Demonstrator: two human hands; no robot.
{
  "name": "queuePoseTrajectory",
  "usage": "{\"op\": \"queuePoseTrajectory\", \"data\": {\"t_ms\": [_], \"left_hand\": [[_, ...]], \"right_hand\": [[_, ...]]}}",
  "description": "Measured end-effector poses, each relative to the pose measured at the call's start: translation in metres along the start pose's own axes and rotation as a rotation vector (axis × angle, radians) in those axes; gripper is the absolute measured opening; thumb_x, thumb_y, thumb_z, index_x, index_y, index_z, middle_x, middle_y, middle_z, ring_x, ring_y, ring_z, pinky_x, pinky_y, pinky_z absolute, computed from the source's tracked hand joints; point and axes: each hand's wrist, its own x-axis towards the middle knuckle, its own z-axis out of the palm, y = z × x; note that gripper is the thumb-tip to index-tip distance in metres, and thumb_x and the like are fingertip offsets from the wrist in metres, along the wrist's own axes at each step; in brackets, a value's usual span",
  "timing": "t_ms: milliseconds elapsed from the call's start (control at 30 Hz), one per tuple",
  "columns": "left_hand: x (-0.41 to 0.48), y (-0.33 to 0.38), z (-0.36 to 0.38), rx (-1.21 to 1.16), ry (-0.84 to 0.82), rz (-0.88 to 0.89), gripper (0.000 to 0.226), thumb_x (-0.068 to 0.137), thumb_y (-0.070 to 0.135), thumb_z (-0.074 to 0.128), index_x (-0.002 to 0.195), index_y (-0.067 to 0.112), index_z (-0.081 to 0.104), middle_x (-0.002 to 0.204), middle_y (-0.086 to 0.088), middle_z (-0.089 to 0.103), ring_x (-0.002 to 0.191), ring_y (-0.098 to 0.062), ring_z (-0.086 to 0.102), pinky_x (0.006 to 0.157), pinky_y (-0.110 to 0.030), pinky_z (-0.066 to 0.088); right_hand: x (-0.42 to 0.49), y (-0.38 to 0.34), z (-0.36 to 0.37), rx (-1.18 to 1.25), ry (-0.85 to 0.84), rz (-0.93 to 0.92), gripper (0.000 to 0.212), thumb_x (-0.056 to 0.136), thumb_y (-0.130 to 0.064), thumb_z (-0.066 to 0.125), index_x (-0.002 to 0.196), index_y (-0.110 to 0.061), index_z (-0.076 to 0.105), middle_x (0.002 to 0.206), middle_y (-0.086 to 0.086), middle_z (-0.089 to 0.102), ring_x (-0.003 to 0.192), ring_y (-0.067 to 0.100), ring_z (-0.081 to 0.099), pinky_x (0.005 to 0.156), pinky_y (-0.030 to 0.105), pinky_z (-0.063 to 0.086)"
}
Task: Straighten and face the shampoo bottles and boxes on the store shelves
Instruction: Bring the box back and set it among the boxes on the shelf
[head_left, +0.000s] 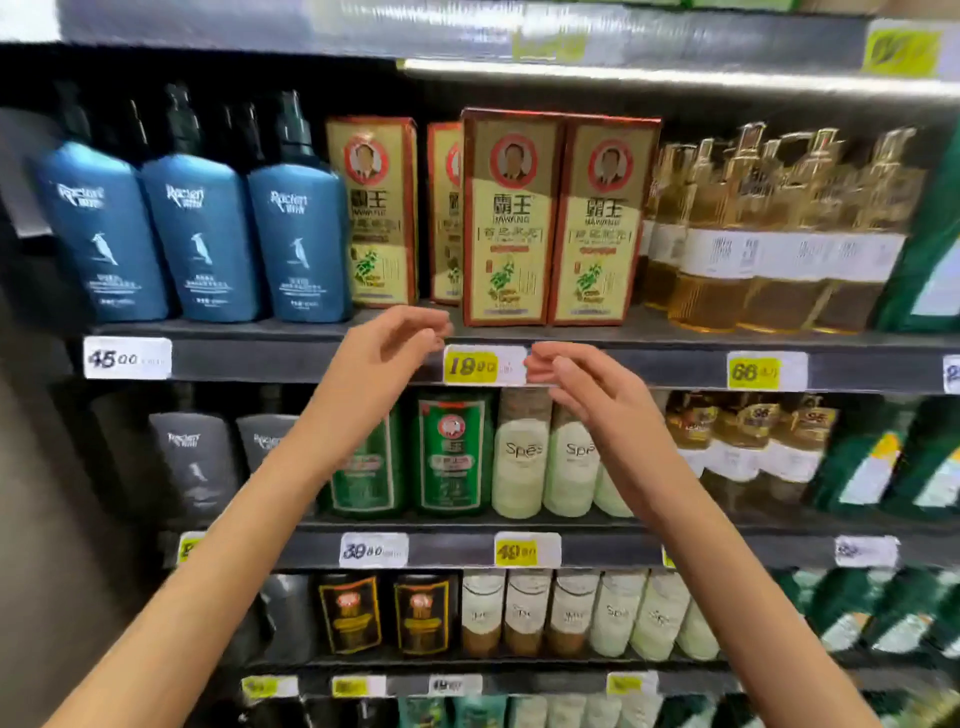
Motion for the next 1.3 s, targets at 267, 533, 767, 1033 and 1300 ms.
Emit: {"op": "queuePoseTrajectory", "data": {"t_ms": [267,533,767,1033,1300], "left_hand": [[0.077,-0.022,0.017,0.122,0.173,0.067,0.036,0.091,0.021,0.056,0.125,0.014,0.05,0.122,0.002,0.053,0.11,-0.006,0.048,0.085,-0.007,0.034],[0.122,-0.048,0.047,0.131,0.051,-0.206,0.076,0.083,0.047,0.061,0.14,0.01,0.028,0.137,-0.009,0.047,0.122,-0.02,0.047,0.096,-0.029,0.038],[0.127,-0.048,0.051,0.091,0.032,-0.22,0.06,0.083,0.036,0.066,0.13,0.009,0.04,0.125,-0.003,0.058,0.099,-0.01,0.053,0.084,-0.023,0.039],[0.101,-0.039,0.063,0.037,0.256,-0.149,0.033,0.088,0.031,0.059,0.109,0.011,0.043,0.119,-0.008,0.053,0.112,-0.02,0.052,0.091,-0.029,0.043],[0.059,-0.011,0.05,-0.254,0.2,-0.119,0.041,0.09,0.036,0.049,0.123,0.012,0.044,0.119,0.001,0.059,0.109,-0.012,0.057,0.092,-0.029,0.046]], "right_hand": [[0.06,-0.022,-0.014,-0.141,0.1,-0.036,0.014,0.094,-0.022,0.054,0.1,-0.029,0.065,0.107,0.0,0.069,0.104,0.013,0.062,0.1,0.033,0.045],[0.067,-0.008,-0.028,-0.141,0.119,-0.04,0.014,0.092,-0.022,0.055,0.095,-0.032,0.065,0.105,-0.005,0.069,0.101,0.006,0.063,0.098,0.028,0.047],[0.067,0.008,-0.028,-0.119,0.084,-0.026,0.015,0.093,-0.021,0.054,0.096,-0.033,0.064,0.103,-0.006,0.07,0.104,0.006,0.062,0.097,0.025,0.045],[0.077,0.019,-0.011,-0.103,0.098,-0.023,0.042,0.094,-0.026,0.052,0.134,-0.018,0.043,0.125,-0.006,0.054,0.11,-0.004,0.051,0.083,-0.001,0.039],[0.087,0.011,-0.005,0.062,-0.022,-0.02,0.068,0.08,-0.059,0.046,0.14,-0.027,0.04,0.14,-0.009,0.048,0.125,-0.004,0.044,0.108,0.022,0.036]]}}
